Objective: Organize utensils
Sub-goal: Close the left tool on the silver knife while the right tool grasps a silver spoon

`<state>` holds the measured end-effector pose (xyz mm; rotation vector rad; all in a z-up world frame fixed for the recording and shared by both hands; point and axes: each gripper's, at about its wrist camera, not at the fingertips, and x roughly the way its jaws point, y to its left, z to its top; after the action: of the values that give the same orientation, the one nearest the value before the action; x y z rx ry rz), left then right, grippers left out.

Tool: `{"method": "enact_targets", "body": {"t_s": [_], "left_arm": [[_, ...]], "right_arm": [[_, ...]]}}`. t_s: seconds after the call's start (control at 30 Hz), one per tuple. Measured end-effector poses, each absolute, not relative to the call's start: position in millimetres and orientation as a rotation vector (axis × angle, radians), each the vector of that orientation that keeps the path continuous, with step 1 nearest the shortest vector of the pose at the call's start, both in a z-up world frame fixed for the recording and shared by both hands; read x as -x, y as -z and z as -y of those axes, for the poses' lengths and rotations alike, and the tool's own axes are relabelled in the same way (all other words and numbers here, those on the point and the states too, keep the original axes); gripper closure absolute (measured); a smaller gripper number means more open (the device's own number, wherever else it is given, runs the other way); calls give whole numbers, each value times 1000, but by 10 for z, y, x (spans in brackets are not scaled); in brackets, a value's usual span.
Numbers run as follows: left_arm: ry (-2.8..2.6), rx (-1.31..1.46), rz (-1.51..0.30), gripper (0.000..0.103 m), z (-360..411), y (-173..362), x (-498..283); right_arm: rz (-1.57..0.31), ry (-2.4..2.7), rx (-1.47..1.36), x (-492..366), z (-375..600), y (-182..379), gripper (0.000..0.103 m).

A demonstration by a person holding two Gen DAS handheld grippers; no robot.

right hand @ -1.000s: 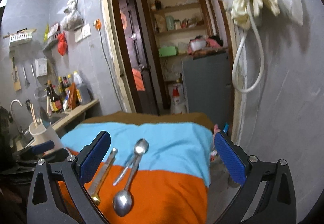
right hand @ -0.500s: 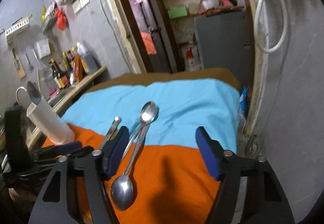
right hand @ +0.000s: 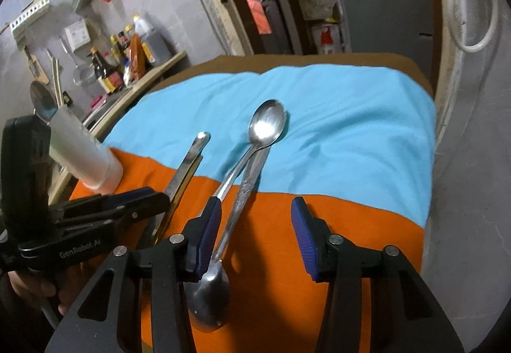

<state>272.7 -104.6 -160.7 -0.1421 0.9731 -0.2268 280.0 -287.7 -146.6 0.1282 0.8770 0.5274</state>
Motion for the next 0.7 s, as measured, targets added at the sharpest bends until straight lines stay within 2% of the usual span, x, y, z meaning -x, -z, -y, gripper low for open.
{"method": "enact_targets", "body": {"t_s": [0.27, 0.33, 0.5, 0.7], "left_arm": [[239, 157, -991, 78, 1026, 1607, -2773], [241, 154, -992, 78, 1031, 1610, -2774], [265, 163, -1005, 87, 1033, 1610, -2780], [285, 155, -1023, 89, 1100, 1621, -2802]], "right_arm": [[-926, -527, -50, -2852, 2721, 1518, 64], [-927, -504, -21, -2851, 2692, 1513, 68], [-916, -451, 3, -2802, 2762, 1513, 91], [-915, -428, -55, -2767, 2948, 1536, 95]]}}
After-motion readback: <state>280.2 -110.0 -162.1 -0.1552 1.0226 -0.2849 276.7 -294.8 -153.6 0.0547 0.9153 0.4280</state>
